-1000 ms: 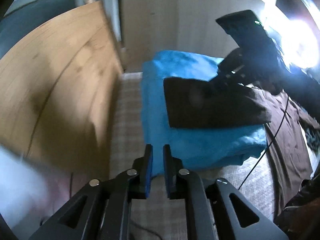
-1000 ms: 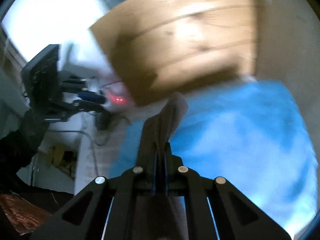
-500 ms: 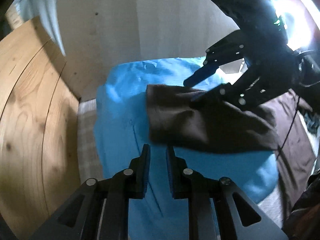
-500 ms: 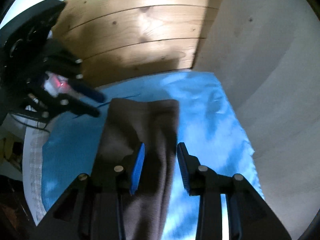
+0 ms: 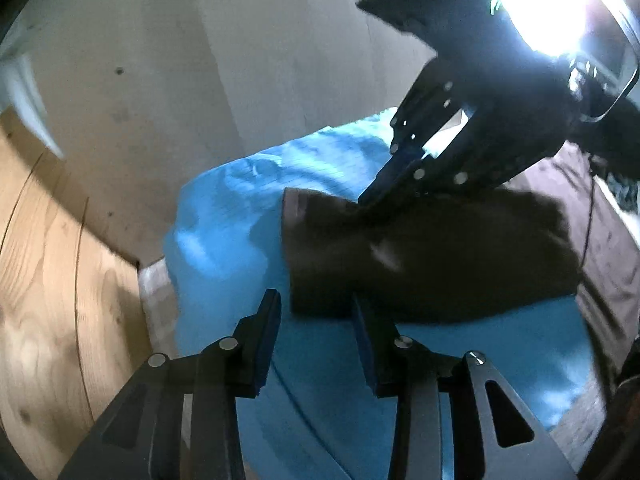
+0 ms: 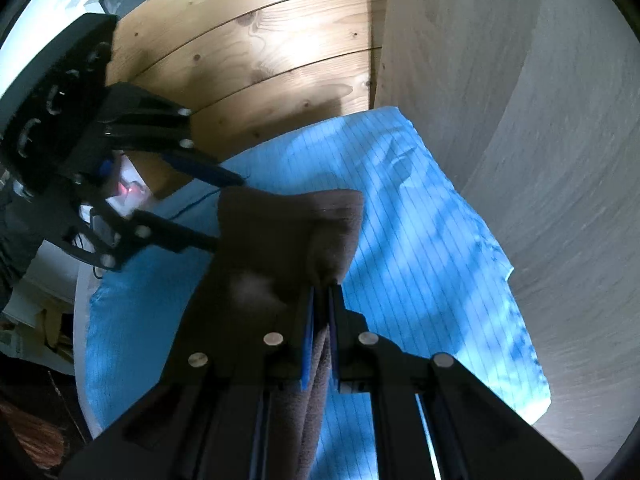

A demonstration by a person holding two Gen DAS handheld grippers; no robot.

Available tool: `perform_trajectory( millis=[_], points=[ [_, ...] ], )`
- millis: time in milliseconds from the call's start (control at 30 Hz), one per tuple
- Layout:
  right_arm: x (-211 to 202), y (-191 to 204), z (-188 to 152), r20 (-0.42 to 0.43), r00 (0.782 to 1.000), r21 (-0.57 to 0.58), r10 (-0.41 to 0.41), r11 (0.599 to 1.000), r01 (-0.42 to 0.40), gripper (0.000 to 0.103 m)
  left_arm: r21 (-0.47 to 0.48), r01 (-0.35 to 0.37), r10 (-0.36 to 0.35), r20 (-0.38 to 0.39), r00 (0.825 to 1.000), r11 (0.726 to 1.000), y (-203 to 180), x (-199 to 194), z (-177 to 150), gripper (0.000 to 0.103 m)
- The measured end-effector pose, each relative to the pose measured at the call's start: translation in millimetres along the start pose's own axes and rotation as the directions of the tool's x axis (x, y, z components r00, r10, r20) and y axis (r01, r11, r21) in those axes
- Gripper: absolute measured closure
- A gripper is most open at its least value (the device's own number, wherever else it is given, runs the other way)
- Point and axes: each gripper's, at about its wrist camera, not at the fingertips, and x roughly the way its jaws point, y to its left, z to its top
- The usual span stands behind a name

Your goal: Fold clothes

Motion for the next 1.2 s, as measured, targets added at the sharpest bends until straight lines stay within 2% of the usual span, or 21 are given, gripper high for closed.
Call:
perform_trajectory(
  millis=[33,67,100,233,367,467,533,600,667,700,767,833,867,900,967,1000,1067,1100,1133,1200],
  points=[
    [-1.0,-1.0,-0.6,0.003,1.000,0.006,0.006,1.000,-0.006,0.096,0.003,0.012,-0.012,-0.005,1.000,1.000,-0.1,4.4,2.4,0.085],
    [-1.2,-2.4,-0.8,0.008,1.000,0.014,0.015,1.000,-0.015,0.096,-0.002,0.029,-0.029,-0.005,1.000,1.000,-1.1,4.7,4.1,0.096],
    [-2.0,-3.8,0.0,0.015,1.000,0.021,0.018,1.000,-0.019,0.096,-0.006,0.041,-0.041,-0.004,0.999,0.999,-2.4,4.6,5.6,0.099],
    [-10.0,-8.1,4.3,0.051,0.998,0.041,0.028,0.999,-0.031,0.097,0.028,0.028,-0.028,0.001,1.000,0.999,-13.2,-15.6,1.9,0.099],
    [-17.3,-3.9,15.3,0.103,0.993,0.041,0.051,0.998,-0.056,0.096,0.010,-0.043,0.043,-0.011,0.999,0.999,-15.0,-47.4,-12.8,0.099],
    [-2.8,3.2,24.5,0.067,0.997,0.026,-0.034,0.999,0.032,0.093,-0.068,-0.084,0.080,-0.060,0.995,0.994,2.0,-54.4,-35.6,0.099],
    [1.7,6.3,24.9,0.052,0.998,0.030,-0.037,0.999,0.035,0.093,-0.157,-0.115,0.091,-0.150,0.985,0.981,23.0,-43.6,-52.8,0.090],
    [-3.7,15.6,23.2,0.064,0.998,0.015,0.005,1.000,-0.006,0.093,-0.168,-0.167,0.134,-0.195,0.972,0.971,29.6,-43.6,-63.7,0.089],
    [-10.8,27.4,20.8,0.065,0.998,-0.015,0.020,1.000,-0.019,0.092,-0.174,-0.184,0.154,-0.175,0.973,0.967,32.3,-56.8,-65.8,0.087],
    [-15.3,33.8,19.2,0.065,0.998,-0.033,0.023,0.999,-0.021,0.092,-0.180,-0.191,0.164,-0.154,0.974,0.965,34.1,-65.0,-63.2,0.082],
    [-23.7,44.4,16.1,0.071,0.997,-0.056,0.043,0.998,-0.040,0.091,-0.191,-0.197,0.179,-0.107,0.978,0.962,37.8,-78.2,-53.0,0.069],
    [-27.3,50.7,14.0,0.081,0.992,-0.055,0.096,0.994,-0.091,0.091,-0.209,-0.149,0.138,-0.067,0.988,0.967,43.9,-76.4,-40.4,0.050],
    [-25.6,53.1,12.7,0.083,0.989,-0.046,0.125,0.992,-0.121,0.091,-0.214,-0.130,0.121,-0.055,0.991,0.968,46.8,-73.2,-34.6,0.049],
    [-22.9,55.7,11.2,0.082,0.985,-0.038,0.151,0.988,-0.148,0.091,-0.205,-0.135,0.122,-0.076,0.990,0.969,48.7,-59.9,-30.8,0.049],
    [-9.7,61.9,7.3,0.048,0.987,-0.041,0.154,0.987,-0.152,0.091,-0.190,-0.144,0.124,-0.116,0.985,0.971,52.1,-34.1,-23.7,0.049],
    [-0.1,64.6,4.2,0.015,0.992,-0.053,0.128,0.990,-0.127,0.091,-0.190,-0.138,0.114,-0.131,0.985,0.972,51.3,-25.1,-23.4,0.054],
    [18.0,64.1,-3.2,-0.072,0.996,-0.072,0.054,0.996,-0.059,0.091,-0.187,-0.119,0.090,-0.159,0.983,0.975,48.9,-9.7,-25.9,0.075],
    [20.6,59.7,-6.9,-0.094,0.994,-0.055,0.061,0.996,-0.066,0.091,-0.182,-0.115,0.083,-0.177,0.981,0.977,46.8,-3.1,-27.6,0.088],
    [15.3,55.2,-10.2,-0.083,0.992,-0.030,0.092,0.995,-0.095,0.091,-0.175,-0.113,0.079,-0.190,0.979,0.978,44.7,2.1,-29.4,0.089],
    [-3.4,42.5,-13.2,-0.024,0.991,0.016,0.129,0.992,-0.128,0.090,-0.151,-0.125,0.098,-0.170,0.981,0.981,39.7,-0.5,-33.1,0.091]
  ],
)
